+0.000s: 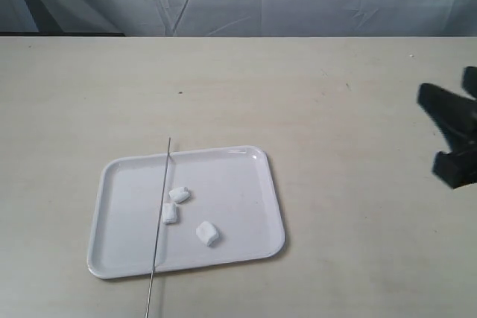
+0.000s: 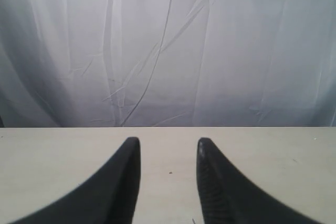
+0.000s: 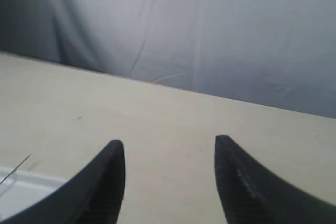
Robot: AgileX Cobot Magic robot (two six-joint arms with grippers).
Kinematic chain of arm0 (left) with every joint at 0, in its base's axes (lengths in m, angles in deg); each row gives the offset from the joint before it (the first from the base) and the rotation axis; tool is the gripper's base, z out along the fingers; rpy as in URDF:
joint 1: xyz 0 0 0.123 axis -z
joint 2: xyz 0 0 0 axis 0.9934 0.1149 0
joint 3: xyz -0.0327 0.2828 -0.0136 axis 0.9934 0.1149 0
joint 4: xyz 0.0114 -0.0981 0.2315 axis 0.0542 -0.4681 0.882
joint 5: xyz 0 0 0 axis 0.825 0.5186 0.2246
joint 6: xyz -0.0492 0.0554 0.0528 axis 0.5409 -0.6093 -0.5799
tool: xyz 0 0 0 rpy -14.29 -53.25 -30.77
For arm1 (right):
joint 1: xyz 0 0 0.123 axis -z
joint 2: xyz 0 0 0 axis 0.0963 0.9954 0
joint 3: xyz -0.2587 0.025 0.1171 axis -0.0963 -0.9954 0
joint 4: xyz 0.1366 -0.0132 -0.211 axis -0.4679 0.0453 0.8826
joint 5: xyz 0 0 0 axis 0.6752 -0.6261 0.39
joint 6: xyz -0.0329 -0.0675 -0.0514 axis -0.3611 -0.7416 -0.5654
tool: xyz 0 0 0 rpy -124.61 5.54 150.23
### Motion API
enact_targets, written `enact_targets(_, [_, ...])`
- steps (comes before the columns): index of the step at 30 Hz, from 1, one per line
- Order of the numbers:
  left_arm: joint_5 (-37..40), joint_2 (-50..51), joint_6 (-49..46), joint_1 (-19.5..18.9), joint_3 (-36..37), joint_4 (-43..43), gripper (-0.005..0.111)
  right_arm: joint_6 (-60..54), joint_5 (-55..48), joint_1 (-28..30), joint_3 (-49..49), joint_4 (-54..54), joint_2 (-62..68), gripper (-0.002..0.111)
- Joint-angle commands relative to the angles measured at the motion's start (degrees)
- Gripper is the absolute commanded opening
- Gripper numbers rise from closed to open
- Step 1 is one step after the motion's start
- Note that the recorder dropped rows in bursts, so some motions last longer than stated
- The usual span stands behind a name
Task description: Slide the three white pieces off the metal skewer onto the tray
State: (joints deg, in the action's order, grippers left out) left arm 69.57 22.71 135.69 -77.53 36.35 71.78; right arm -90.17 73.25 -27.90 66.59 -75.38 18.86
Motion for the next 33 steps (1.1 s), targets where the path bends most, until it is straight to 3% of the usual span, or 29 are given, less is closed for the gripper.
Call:
enact_targets(1, [0.0,-0.4,-0.1,-0.2,0.3,-0.3,0.035,0.9,-2.4,12.4,-3.2,-5.1,-10.3,0.050])
enact_targets(5, [-2.0,-0.4,-0.1,-0.2,0.3,-0.3,0.035,1.0,-2.4,18.2,-8.2,-7.2,-23.0,0.050])
enact_targets(10, [-1.2,-0.6,-5.6,-0.2,0.5,-0.3,0.032,1.1,-2.4,19.0,-16.1,-16.1,-32.1,0.050])
enact_targets(13, [3.9,-0.8,-8.5,-0.2,0.5,-0.7,0.018,-0.3,-6.9,18.9,-16.1,-17.0,-34.2,0.050])
enact_targets(14, [6.2,-0.8,-10.7,-0.2,0.5,-4.8,0.013,-0.9,-7.5,18.9,-16.1,-15.6,-34.3,0.050])
enact_targets(15, [9.8,-0.8,-14.7,-0.2,0.5,-15.6,0.003,-0.9,-7.3,18.9,-16.1,-15.0,-34.3,0.050])
enact_targets(17, [14.7,-0.8,-28.3,-0.3,0.4,-35.2,0.000,-1.0,-7.4,19.0,-16.1,-12.2,-34.4,0.050])
enact_targets(18, [16.8,-0.8,-42.7,-0.3,0.4,-49.4,0.000,-1.0,-7.4,19.0,-16.1,-10.6,-34.7,0.050])
enact_targets(19, [18.8,-0.8,-69.2,-0.3,0.4,-68.1,0.000,-1.8,-7.9,19.0,-16.1,-7.5,-35.3,0.050])
enact_targets(20, [20.2,-0.8,-83.1,-0.3,0.4,-78.3,0.000,-2.1,-8.4,19.0,-16.1,-6.2,-35.3,0.050])
enact_targets(21, [23.9,-1.1,-103.4,-0.3,0.4,-93.5,0.000,-2.1,-10.8,19.0,-16.1,-2.4,-35.3,0.050])
enact_targets(23, [29.1,-1.5,-118.5,-0.3,0.4,-104.0,0.000,0.9,-16.0,19.4,-16.1,2.7,-35.3,0.050])
enact_targets(24, [29.8,-1.5,-117.9,-0.3,0.4,-104.1,0.000,3.3,-17.1,19.8,-16.1,4.9,-35.3,0.050])
enact_targets(28, [31.5,-4.7,-107.9,-0.5,0.9,-99.4,0.000,30.4,-21.3,22.1,-16.1,25.8,-35.3,0.050])
enact_targets(33, [33.2,-12.2,-105.0,-6.2,2.1,-96.7,0.000,30.6,-21.8,22.4,-16.1,25.9,-35.3,0.050])
